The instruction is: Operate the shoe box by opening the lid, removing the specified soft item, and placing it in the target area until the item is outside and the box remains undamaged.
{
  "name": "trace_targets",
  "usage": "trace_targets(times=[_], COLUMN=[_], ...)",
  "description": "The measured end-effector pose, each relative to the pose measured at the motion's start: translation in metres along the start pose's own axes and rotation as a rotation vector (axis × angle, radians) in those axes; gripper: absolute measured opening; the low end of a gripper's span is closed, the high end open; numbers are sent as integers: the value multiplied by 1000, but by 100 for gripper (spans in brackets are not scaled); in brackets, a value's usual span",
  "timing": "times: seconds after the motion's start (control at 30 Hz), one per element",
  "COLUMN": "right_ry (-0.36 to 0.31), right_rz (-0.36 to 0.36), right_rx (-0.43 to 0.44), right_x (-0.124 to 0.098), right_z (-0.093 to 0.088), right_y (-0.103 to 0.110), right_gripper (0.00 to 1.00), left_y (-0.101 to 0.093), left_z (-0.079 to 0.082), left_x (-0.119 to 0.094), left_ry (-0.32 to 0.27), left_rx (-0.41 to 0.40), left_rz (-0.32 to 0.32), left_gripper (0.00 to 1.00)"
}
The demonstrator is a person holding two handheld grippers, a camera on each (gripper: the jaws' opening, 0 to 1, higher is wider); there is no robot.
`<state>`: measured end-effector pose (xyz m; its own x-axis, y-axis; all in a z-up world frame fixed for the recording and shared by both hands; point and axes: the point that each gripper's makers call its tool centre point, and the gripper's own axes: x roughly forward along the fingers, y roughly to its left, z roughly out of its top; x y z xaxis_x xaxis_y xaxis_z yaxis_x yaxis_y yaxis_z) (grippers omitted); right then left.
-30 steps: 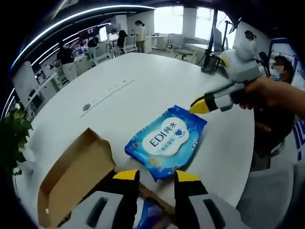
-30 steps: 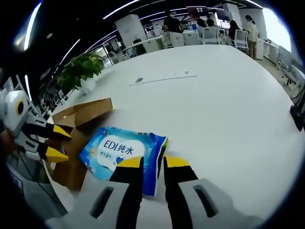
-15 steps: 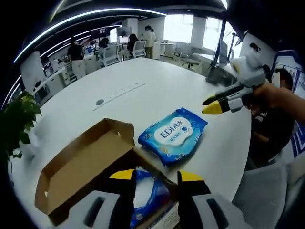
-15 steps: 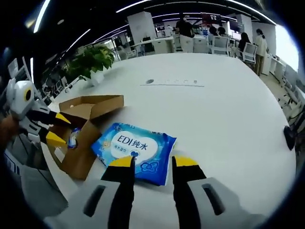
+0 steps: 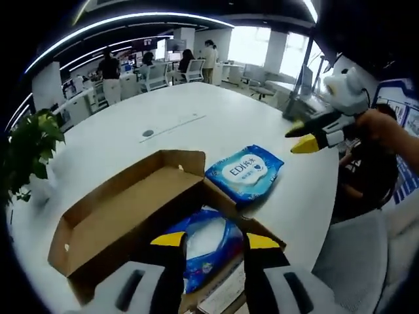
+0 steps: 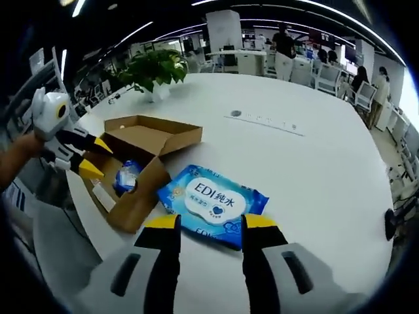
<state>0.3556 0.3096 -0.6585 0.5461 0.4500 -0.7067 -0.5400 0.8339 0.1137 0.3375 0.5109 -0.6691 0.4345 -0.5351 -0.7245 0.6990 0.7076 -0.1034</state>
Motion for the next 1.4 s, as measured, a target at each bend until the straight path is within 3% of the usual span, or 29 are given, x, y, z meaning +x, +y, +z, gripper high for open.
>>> trace_targets(times=[0.2, 0.53, 0.87, 1.23, 1.4], right_ry=[26, 60, 79, 100, 108], right_rz=[47, 158, 229, 278, 296], right_rx=[-93, -217, -321, -406, -421], right_x=[5, 22, 51, 82, 95], right_z=[9, 28, 42, 42, 41], right_y=[26, 77, 109, 126, 131], right_gripper=[35, 36, 36, 32, 29], left_y=[5, 20, 18, 16, 10], left_z=[-13, -34, -35, -29, -27], left_x=[-11, -16, -9, 13, 20], left_ry=[9, 52, 52, 62, 66], left_rx=[63, 92, 177, 251, 273], left_rz=[-27, -37, -115, -173, -234], left_gripper=[32, 32, 31, 29, 27])
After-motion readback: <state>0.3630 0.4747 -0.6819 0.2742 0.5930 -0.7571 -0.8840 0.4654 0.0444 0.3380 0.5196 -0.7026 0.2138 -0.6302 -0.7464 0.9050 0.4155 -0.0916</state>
